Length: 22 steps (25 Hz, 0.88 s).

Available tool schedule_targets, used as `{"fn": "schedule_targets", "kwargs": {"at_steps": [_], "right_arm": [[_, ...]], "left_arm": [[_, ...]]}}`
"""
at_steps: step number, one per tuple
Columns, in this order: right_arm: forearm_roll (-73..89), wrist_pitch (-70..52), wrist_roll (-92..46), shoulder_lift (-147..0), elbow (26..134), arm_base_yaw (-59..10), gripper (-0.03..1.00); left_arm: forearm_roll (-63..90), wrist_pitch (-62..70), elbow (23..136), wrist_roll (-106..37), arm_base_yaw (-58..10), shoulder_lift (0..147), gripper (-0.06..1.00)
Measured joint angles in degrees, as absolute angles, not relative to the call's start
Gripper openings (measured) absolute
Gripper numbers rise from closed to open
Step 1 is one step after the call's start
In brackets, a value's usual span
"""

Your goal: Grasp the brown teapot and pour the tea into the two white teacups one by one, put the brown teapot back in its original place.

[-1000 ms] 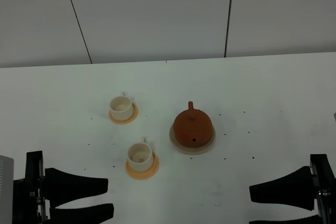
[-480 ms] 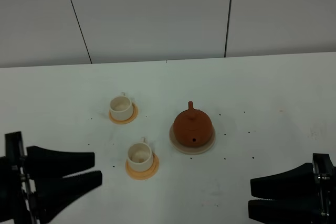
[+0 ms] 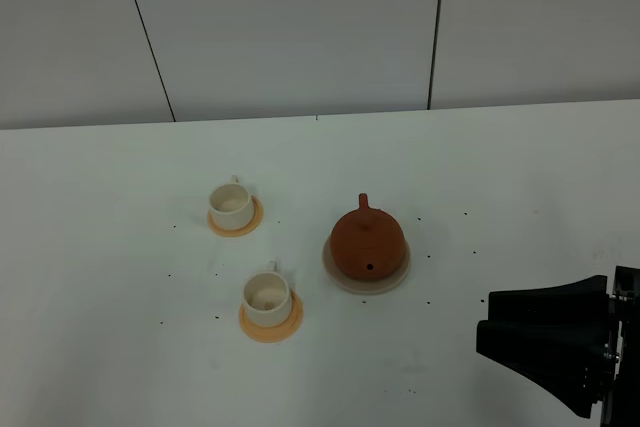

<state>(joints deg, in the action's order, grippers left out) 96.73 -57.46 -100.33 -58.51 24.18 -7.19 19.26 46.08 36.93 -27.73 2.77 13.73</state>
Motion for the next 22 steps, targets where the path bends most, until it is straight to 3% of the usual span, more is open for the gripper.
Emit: {"fn": "schedule_targets", "kwargs": {"at_steps": [6,11,22], "right_arm": [[97.1,-56.7,-99.7,-58.5,24.2,-7.2,0.32],[98.7,-56.6,-99.0,-58.5,24.2,-7.2,0.32],[99.3,-56.6,-98.8,-58.5,24.2,-7.2,0.32]], "left_arm": [[-0.6,64.5,39.3,-2.0,2.8,0.6,0.17],[-1.2,68.2,45.1,0.8,2.8,-0.5,0.17],[-5.5,68.2,45.7,3.2,2.8,2.5,0.17]]}}
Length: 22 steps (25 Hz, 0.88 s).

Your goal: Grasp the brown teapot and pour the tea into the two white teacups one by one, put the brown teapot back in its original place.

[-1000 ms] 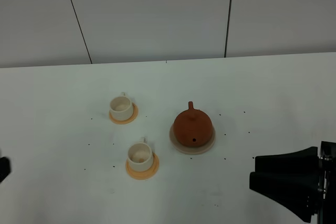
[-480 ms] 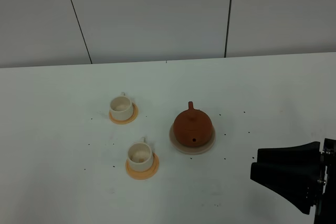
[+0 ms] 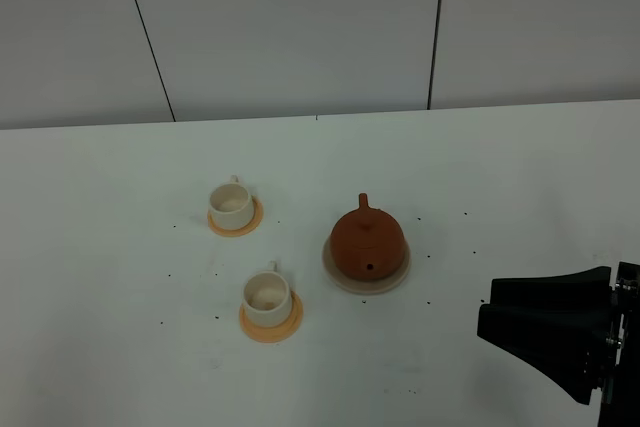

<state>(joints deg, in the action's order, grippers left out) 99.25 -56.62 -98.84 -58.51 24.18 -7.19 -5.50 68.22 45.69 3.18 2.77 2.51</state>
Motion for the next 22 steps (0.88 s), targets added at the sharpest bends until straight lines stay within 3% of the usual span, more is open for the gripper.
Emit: {"fn": "schedule_targets", "kwargs": {"at_steps": [9,16,22], "right_arm": [[99.3,-56.6,-97.4,-58.5,24.2,-7.2,0.32],[99.2,-58.3,-96.9,-58.5,24.2,-7.2,0.32],[97.5,-58.5,-95.4,-58.5,24.2,-7.2,0.32]], "left_arm": [[-5.6,68.2,44.9,4.3,2.8,5.6,0.17],[-5.8,65.4,32.2,4.3,2.8,5.7,0.17],[-5.7,61.5,29.8,3.8,2.8,5.7,0.17]]}}
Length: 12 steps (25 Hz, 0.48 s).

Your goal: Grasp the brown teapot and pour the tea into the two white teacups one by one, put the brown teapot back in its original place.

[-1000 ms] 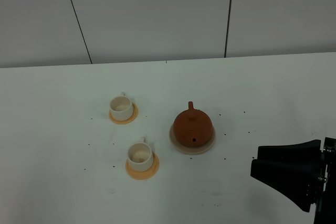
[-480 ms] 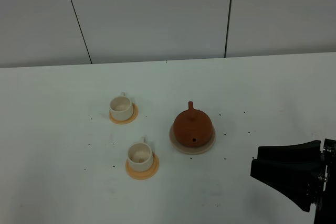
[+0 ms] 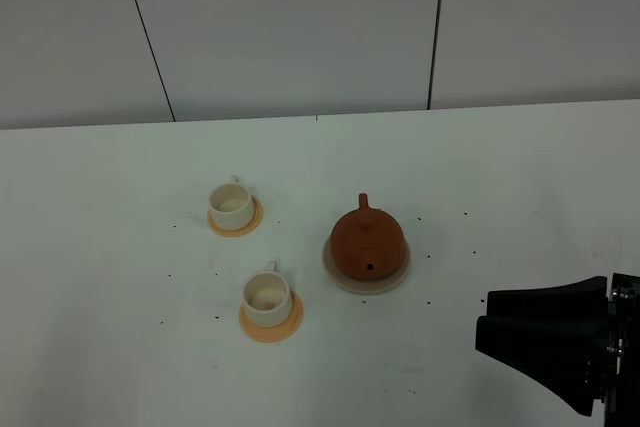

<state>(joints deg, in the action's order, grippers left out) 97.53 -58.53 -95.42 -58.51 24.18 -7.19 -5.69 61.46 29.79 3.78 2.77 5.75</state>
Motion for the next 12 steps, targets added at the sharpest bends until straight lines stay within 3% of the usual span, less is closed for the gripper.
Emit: {"fn": "schedule_targets", "kwargs": {"at_steps": [12], "right_arm": [[99.5,-58.1,-91.6,-58.5,24.2,-7.2,0.31]], "left_arm": [[-5.6,60.1,29.0,1.9,2.8,5.7,0.18]]}}
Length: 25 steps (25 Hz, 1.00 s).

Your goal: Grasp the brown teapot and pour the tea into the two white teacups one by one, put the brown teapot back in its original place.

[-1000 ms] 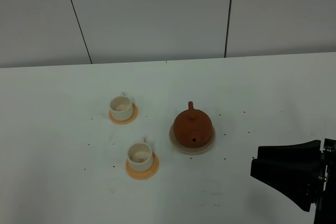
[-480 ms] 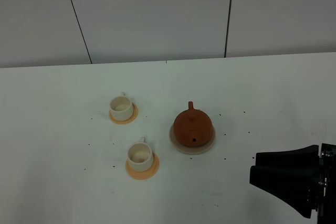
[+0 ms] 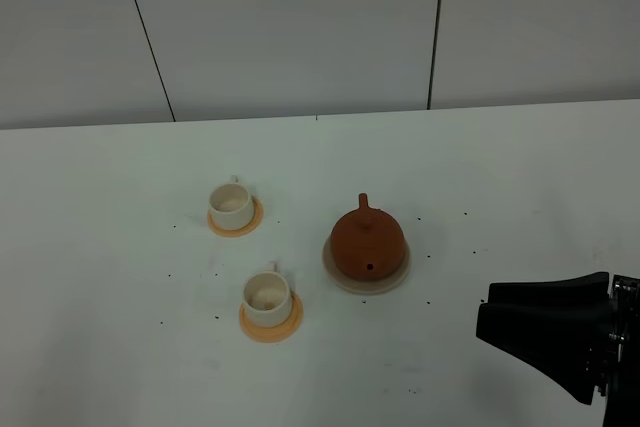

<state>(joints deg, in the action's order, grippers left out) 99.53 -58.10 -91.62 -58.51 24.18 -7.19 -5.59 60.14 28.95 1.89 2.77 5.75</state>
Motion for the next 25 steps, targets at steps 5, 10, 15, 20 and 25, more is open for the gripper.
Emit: {"fn": "schedule_targets", "kwargs": {"at_steps": [5,10,15,20,25], "right_arm": [[98.3,-54.9,-87.4,-61.2,27.3,-7.3,0.31],[83.1,-50.5,-72.4,-69.7,42.6,-7.3,0.31],[64.5,-50.7,-67.2,-82.6,63.5,-7.3,0.31],[47.4,-52.5,-80.4,-96.2,81.5,-9.9,0.31],[34.7,-52.0,-90.1,-109.0,92.5,-16.2,0.31]], "left_arm": [[-5.6,60.0,29.0,1.9,2.8,5.7,0.18],[-5.6,60.0,29.0,1.8,2.8,5.7,0.19],[-5.6,60.0,29.0,1.8,2.8,5.7,0.19],[-5.6,60.0,29.0,1.8,2.8,5.7,0.19],[-5.6,60.0,29.0,1.8,2.8,5.7,0.20]]}}
